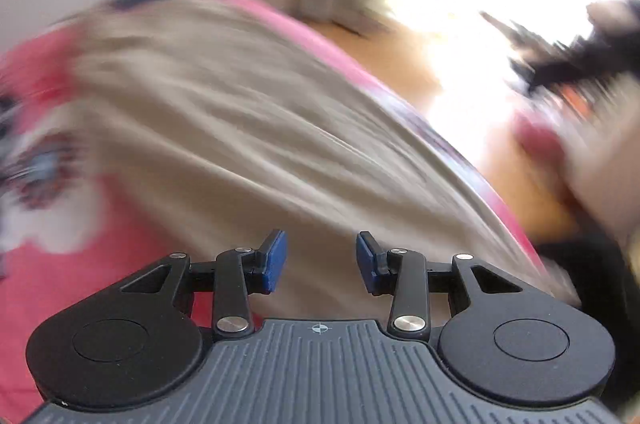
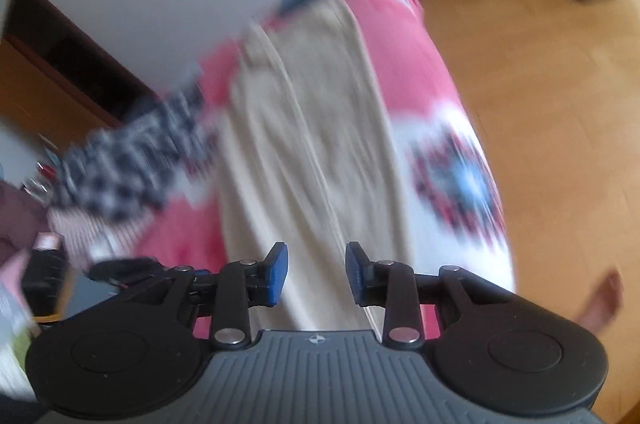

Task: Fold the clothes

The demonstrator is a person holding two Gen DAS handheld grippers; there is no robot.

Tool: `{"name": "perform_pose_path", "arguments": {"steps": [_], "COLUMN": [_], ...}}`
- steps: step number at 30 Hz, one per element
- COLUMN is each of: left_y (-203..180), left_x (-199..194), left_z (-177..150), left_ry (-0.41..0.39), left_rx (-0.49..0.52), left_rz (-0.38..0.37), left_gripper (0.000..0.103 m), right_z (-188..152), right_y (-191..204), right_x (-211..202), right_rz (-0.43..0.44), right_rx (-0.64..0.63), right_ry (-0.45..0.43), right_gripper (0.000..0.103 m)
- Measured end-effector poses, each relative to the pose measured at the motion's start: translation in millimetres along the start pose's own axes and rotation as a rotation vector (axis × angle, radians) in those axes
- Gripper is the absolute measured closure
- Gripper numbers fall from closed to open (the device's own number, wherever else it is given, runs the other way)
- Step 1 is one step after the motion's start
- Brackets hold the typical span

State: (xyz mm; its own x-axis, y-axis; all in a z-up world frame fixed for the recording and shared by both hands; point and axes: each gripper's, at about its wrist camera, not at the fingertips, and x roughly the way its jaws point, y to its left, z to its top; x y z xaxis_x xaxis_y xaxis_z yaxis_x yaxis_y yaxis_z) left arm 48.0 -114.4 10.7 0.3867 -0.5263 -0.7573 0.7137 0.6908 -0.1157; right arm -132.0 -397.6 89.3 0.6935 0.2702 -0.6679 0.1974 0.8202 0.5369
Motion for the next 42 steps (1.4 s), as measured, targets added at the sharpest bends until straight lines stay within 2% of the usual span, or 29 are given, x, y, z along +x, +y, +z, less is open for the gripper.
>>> {"name": "perform_pose_path", "arguments": {"steps": [2,4,7,13,20,23,25,27,32,34,35,36,37,40,42], "left_y": [32.0,56.2,86.9,135.3,173.7,182.5,186.3,188.0,194.5,197.2,198.3,199.4,200.3,200.7,200.5], "left_x": [6.3,13.2,23.2,67.0,95.0,105.8,111.4,114.5,124.0,128.1,130.0,131.9,133.4,134.8,134.6], "left_z": [23.4,39.6,53.8,69.7,72.7,72.0,71.3,70.7,68.0,65.5,64.2,62.8,61.6,60.6,60.7], "left_ry": [-0.074,-0.14,-0.19,-0.216,-0.226,-0.231,-0.235,-0.236,-0.236,-0.233,-0.234,-0.236,-0.239,-0.258,-0.268], "left_rx": [-0.112,-0.177,-0.26,-0.394,-0.463,-0.477,-0.483,-0.48,-0.484,-0.489,-0.492,-0.496,-0.5,-0.504,-0.515], "left_rz": [0.101,0.18,0.234,0.248,0.237,0.21,0.188,0.17,0.145,0.139,0.137,0.135,0.133,0.127,0.126], "left_gripper": [0.065,0.065,0.065,0.065,0.065,0.065,0.065,0.065,0.065,0.065,0.065,0.065,0.065,0.065,0.065], "right_z": [36.3,71.3,120.3,191.1,255.4,276.1,287.4,295.9,304.1,302.8,301.4,299.8,298.0,292.8,289.4], "right_y": [15.4,26.5,46.0,73.1,84.6,82.8,79.9,74.5,60.0,57.8,58.5,59.7,62.5,72.7,79.5], "right_x": [21.0,54.8,115.7,247.4,356.8,393.8,414.8,433.0,468.9,478.7,482.6,486.2,489.6,495.5,486.9], "right_rz": [0.034,0.06,0.09,0.057,0.015,-0.002,-0.011,-0.013,-0.007,0.022,0.039,0.053,0.048,0.022,0.031], "right_rx": [-0.047,-0.078,-0.107,-0.126,-0.08,-0.058,-0.048,-0.025,0.026,0.033,0.026,0.015,-0.001,-0.052,-0.081], "right_ry": [-0.047,-0.064,-0.057,-0.031,-0.03,-0.03,-0.033,-0.037,-0.009,0.01,0.018,0.026,0.031,0.029,-0.005], "right_gripper": [0.064,0.062,0.061,0.061,0.058,0.056,0.048,0.045,0.041,0.041,0.043,0.049,0.064,0.083,0.088]}}
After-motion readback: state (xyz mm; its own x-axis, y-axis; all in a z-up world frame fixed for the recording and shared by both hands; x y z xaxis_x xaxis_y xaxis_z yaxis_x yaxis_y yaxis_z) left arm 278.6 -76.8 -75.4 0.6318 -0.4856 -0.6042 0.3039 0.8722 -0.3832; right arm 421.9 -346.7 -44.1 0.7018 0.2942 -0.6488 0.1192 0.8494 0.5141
